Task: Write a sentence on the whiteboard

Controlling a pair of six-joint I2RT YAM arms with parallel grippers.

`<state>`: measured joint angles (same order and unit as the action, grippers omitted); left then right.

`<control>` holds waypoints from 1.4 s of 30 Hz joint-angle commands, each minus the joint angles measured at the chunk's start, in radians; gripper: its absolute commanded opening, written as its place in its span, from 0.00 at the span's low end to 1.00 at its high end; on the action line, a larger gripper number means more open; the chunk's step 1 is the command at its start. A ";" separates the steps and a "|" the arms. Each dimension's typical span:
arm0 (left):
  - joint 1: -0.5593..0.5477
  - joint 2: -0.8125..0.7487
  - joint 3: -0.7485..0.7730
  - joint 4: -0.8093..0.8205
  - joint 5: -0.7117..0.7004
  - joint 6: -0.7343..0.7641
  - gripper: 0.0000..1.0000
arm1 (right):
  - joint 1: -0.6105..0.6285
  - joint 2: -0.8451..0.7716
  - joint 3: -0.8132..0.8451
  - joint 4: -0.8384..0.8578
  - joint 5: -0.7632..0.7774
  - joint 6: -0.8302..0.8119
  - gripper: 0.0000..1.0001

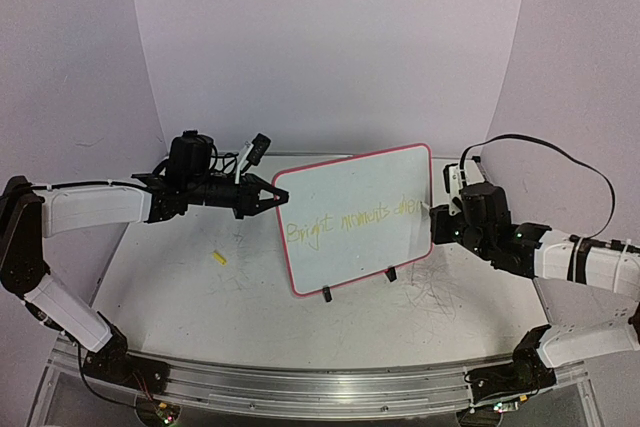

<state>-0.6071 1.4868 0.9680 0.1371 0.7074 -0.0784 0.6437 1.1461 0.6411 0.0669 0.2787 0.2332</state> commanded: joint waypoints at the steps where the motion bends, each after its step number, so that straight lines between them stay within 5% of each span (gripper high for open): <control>1: -0.003 0.024 -0.007 -0.094 -0.078 0.135 0.00 | -0.005 -0.011 0.023 0.040 0.008 -0.003 0.00; 42: -0.004 0.023 -0.008 -0.096 -0.087 0.131 0.00 | -0.032 -0.071 0.009 -0.065 0.000 0.045 0.00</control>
<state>-0.6079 1.4864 0.9684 0.1387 0.7071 -0.0765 0.6281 1.0623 0.6334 -0.0014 0.2691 0.2749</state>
